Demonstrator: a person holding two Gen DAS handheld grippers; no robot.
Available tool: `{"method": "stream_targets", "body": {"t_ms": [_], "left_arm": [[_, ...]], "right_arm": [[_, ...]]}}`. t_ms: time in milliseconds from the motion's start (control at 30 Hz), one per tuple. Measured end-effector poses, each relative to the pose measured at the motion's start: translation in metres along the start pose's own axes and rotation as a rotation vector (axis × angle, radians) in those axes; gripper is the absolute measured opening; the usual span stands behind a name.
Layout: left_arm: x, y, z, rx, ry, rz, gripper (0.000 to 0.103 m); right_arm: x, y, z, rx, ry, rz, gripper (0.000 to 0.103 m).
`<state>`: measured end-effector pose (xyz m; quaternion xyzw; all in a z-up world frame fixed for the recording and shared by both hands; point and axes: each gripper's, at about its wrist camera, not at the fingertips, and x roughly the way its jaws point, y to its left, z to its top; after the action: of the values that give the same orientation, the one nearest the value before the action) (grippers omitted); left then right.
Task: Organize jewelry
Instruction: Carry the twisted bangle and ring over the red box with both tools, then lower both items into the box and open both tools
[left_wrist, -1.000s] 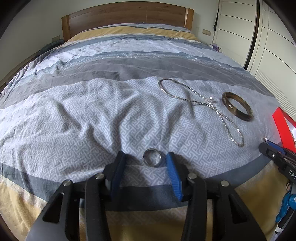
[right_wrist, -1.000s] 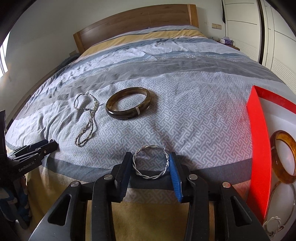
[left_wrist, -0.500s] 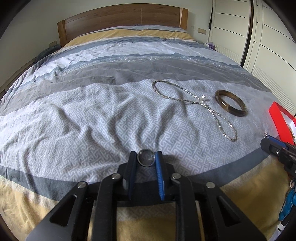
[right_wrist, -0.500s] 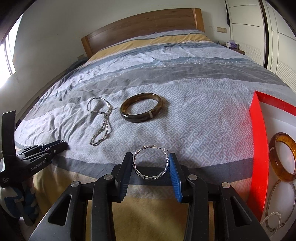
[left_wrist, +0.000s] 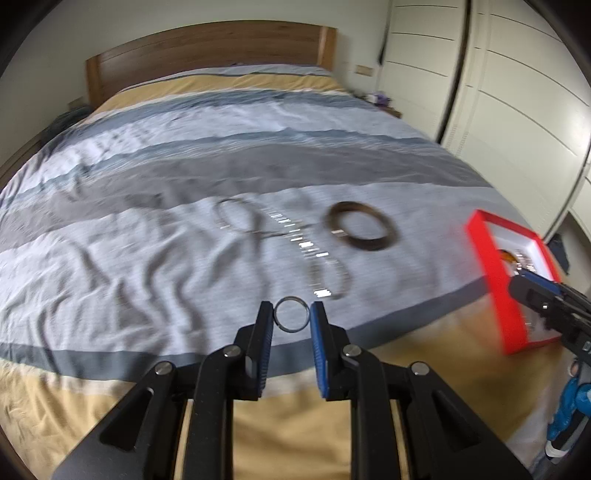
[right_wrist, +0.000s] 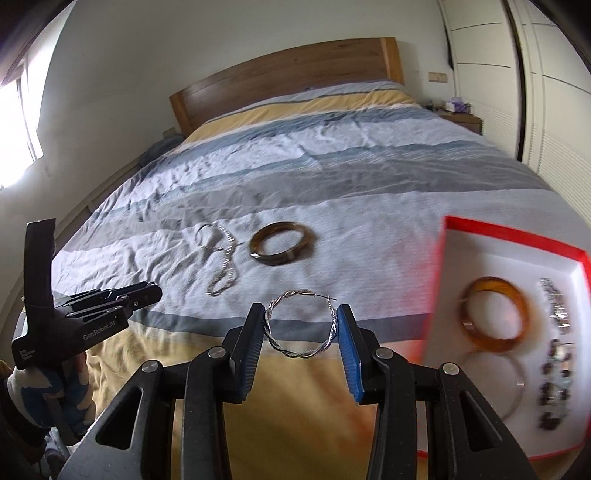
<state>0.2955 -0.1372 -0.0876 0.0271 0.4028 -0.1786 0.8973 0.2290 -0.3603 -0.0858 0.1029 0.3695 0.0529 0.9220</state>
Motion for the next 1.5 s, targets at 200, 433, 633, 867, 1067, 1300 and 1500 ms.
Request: {"method": "stream_targets", "body": {"t_ms": [200, 433, 633, 867, 1067, 1300, 1500], "left_arm": [[-0.004, -0.087, 0.011, 0.096, -0.011, -0.154, 0.019], [0.010, -0.184, 0.018, 0.206, 0.015, -0.276, 0.019], [0.042, -0.237, 0.033, 0.263, 0.063, -0.300, 0.019], [0.067, -0.260, 0.016, 0.308, 0.139, -0.298, 0.019], [0.075, -0.261, 0.002, 0.325, 0.170, -0.292, 0.019], [0.073, -0.262, -0.007, 0.337, 0.143, -0.279, 0.020], [0.074, -0.259, -0.004, 0.330, 0.135, -0.296, 0.020]], "right_arm": [[-0.038, -0.058, -0.006, 0.035, -0.004, -0.119, 0.039], [-0.046, -0.123, -0.007, 0.059, 0.042, -0.216, 0.039], [-0.030, -0.163, 0.002, 0.046, 0.132, -0.262, 0.039], [-0.013, -0.179, -0.002, 0.009, 0.216, -0.292, 0.039], [-0.001, -0.186, -0.011, 0.015, 0.247, -0.311, 0.039], [-0.002, -0.184, -0.013, 0.002, 0.227, -0.321, 0.040], [-0.003, -0.182, -0.015, -0.011, 0.205, -0.326, 0.040]]}}
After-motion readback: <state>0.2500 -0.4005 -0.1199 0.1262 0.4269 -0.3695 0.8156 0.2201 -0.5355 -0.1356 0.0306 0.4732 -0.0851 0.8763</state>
